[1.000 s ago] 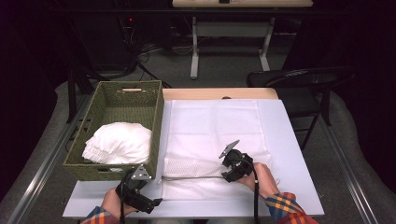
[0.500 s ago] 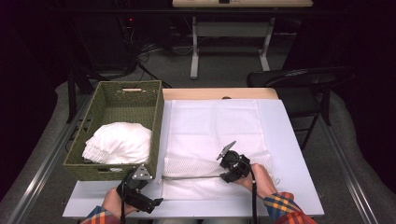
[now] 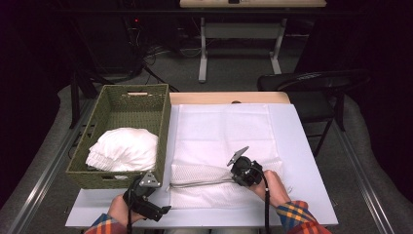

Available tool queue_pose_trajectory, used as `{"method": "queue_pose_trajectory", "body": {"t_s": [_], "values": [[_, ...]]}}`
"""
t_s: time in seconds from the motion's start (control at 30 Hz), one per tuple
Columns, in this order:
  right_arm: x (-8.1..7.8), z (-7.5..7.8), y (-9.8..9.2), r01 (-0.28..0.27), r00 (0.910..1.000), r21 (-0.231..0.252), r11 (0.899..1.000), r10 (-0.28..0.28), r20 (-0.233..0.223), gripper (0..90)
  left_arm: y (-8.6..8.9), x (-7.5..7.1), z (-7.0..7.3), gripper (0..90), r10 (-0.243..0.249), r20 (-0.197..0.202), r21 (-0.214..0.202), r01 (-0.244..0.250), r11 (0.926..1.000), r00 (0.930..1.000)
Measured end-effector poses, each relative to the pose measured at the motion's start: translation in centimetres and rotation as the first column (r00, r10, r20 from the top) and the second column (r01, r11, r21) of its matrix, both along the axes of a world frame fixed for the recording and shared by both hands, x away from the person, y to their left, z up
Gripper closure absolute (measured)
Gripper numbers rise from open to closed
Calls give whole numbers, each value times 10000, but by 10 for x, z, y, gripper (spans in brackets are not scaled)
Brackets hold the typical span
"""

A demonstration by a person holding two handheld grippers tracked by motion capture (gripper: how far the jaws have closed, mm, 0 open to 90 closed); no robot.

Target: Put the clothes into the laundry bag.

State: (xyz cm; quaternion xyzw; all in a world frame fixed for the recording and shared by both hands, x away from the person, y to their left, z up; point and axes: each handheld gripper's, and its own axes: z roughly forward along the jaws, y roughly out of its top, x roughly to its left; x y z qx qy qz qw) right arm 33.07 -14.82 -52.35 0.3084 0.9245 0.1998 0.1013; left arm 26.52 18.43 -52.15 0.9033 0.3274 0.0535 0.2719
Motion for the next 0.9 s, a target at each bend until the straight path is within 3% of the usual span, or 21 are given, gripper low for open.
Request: {"method": "queue_pose_trajectory", "body": {"t_s": [0.13, 0.27, 0.43, 0.57, 0.67, 0.77, 0.9], "values": [[2, 8, -2, 97, 9998, 197, 9998, -101, 182, 861, -1, -1, 0, 27, 30, 60, 10, -30, 10000, 10000], [6, 10, -2, 58, 9994, 26, 10000, -59, 331, 862, 1, -1, 0, 28, 63, 41, 17, -63, 10000, 10000], [13, 12, 2, 506, 9946, -128, 9986, -492, 916, 862, 2, -2, 0, 27, 55, -38, 34, -54, 10000, 10000], [21, -1, 5, 534, 9975, -594, 9968, -505, 500, 806, 4, -4, 1, 27, 98, -2, -1, -98, 10000, 10000], [21, -2, 1, 484, 9980, -704, 9963, -453, 442, 675, 3, -3, 0, 27, 105, -11, -10, -105, 9999, 9999], [20, 1, -2, 585, 9965, -648, 9962, -543, 641, 409, 2, -3, 0, 27, 94, 31, 5, -94, 10000, 10000], [22, 0, 0, 803, 9932, -897, 9927, -721, 911, 210, 3, -4, 0, 27, 14, -40, -3, -14, 10000, 10000]]}}
